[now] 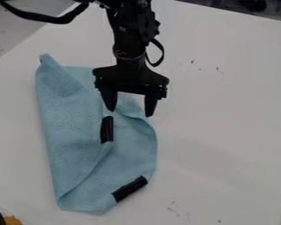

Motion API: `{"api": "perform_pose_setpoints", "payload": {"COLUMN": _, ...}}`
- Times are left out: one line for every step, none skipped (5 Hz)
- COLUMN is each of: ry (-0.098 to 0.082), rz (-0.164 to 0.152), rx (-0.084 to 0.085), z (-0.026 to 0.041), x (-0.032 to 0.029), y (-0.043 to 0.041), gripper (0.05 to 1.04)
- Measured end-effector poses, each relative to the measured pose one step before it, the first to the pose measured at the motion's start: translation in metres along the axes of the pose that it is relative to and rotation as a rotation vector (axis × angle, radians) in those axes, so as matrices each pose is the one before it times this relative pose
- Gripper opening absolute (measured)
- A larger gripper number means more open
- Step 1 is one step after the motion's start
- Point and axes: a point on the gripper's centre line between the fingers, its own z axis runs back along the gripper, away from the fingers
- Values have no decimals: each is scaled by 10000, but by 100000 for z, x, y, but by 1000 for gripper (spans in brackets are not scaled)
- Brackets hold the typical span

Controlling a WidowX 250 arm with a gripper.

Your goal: Unfold the cloth from top right to bottom left

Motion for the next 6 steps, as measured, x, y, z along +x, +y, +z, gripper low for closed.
{"api": "perform_pose_setpoints", "payload": {"ry": 230, "rz": -32, "rx": 80, "z": -616, "x": -393, "y": 81, "gripper": 1000}}
{"api": "perform_pose_setpoints", "payload": {"ry": -60, "rz": 166, "rx": 111, "z": -686, "x": 46, "y": 1026, "gripper": 1000}}
{"api": "perform_pose_setpoints", "payload": {"ry": 14, "rz": 200, "rx": 245, "z": -1549, "x": 242, "y": 1662, "gripper": 1000}}
{"api": "perform_pose_setpoints", "payload": {"ry": 64, "rz": 212, "rx": -133, "z": -985, "x": -23, "y": 1268, "gripper": 1000}}
{"api": "perform_pose_setpoints", "payload": {"ry": 122, "rz": -51, "rx": -142, "z": -877, "x": -48, "y": 175, "gripper": 971}}
{"api": "perform_pose_setpoints", "payload": {"ry": -27, "rz": -160, "rx": -60, "z": -179, "x": 81, "y": 54, "gripper": 823}}
